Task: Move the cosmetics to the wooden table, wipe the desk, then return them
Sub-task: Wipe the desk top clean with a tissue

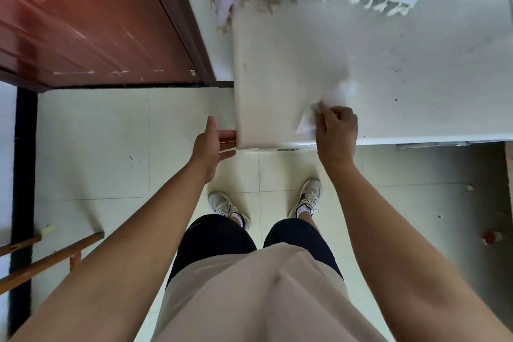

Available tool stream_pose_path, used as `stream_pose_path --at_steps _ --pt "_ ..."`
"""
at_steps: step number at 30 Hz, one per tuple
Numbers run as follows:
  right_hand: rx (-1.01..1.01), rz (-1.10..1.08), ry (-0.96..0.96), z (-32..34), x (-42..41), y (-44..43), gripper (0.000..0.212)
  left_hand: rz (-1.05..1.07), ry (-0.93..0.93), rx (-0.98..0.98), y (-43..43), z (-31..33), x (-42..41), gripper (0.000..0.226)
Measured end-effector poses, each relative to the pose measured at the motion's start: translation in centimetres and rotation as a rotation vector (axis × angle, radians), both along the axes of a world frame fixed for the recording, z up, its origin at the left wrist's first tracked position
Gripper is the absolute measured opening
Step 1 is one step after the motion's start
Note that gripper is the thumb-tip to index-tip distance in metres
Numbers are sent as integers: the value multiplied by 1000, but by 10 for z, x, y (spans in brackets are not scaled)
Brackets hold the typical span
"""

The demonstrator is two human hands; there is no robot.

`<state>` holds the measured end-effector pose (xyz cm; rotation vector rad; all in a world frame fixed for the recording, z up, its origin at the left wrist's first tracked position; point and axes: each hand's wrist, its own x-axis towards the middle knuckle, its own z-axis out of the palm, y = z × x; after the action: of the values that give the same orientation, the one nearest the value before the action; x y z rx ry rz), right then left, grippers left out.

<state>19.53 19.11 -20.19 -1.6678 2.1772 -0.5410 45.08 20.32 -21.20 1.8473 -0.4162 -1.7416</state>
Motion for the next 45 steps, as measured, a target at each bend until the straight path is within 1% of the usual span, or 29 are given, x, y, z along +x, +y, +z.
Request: stream_pose_path --at_steps 1,2,3,5,8,10,11,12,14,15,17,18,20,22,23,24,27,28,30,31,33,35,37,38,40,42,45 --pt "19 -128 18 -1 1 12 31 -15 -5 -2 -1 -1 2 70" --pt "48 -188 43 -2 8 21 32 -32 -13 -6 -1 -2 2 70" --pt "67 -185 65 -3 20 28 33 -48 -20 -8 -1 -2 4 69" --pt "74 -70 66 -2 49 36 33 -68 -35 -14 -2 -1 5 68" --pt "33 158 16 4 90 44 27 -78 -55 -20 -2 2 4 65" --pt "-14 322 36 10 101 49 23 -73 -79 -20 1 6 1 64" --pt "-61 359 43 13 99 49 22 -63 -98 -20 3 8 -1 63" --pt "-123 345 37 14 92 47 22 -49 -118 -22 4 9 -4 62" --pt "-208 181 0 15 59 40 26 -12 -173 -41 7 10 -12 57" --pt "-184 61 -23 13 36 38 28 18 -209 -56 9 11 -19 55" --pt "-73 -159 -34 7 -13 38 30 67 -288 -85 12 11 -31 52" --pt "-21 -217 -19 3 -32 40 31 70 -331 -100 15 10 -38 52" --pt "54 -219 4 -4 -47 44 34 75 -395 -117 20 8 -49 47" --pt "68 -136 -3 -10 -32 46 37 136 -398 -103 24 7 -56 44" --pt "69 -53 -8 -11 -18 46 39 172 -397 -90 25 7 -60 44" --pt "74 66 -10 -12 -2 47 43 196 -408 -77 25 8 -62 44" --pt "135 533 -48 -11 34 48 55 189 -478 -42 24 16 -66 49" --pt "201 661 -103 -9 38 45 53 185 -504 -34 25 22 -66 52" --pt "347 834 -188 -1 36 37 42 166 -547 -45 32 35 -64 58" --pt "376 859 -206 5 31 33 37 137 -597 -61 37 43 -64 59" --pt "356 791 -221 22 21 22 34 36 -786 -105 50 64 -61 58" --pt "258 674 -256 48 16 7 33 -39 -989 -193 68 92 -54 50" --pt "127 608 -298 77 19 -7 33 -98 -1172 -262 87 118 -40 46" --pt "53 612 -322 97 27 -11 33 -111 -1268 -265 99 133 -28 45" --pt "-67 669 -367 135 49 -11 35 -112 -1416 -233 128 164 0 51" --pt "-148 725 -391 168 81 0 35 -105 -1500 -186 161 198 28 57" --pt "-212 811 -472 216 153 54 36 -45 -1616 -123 246 250 71 61"
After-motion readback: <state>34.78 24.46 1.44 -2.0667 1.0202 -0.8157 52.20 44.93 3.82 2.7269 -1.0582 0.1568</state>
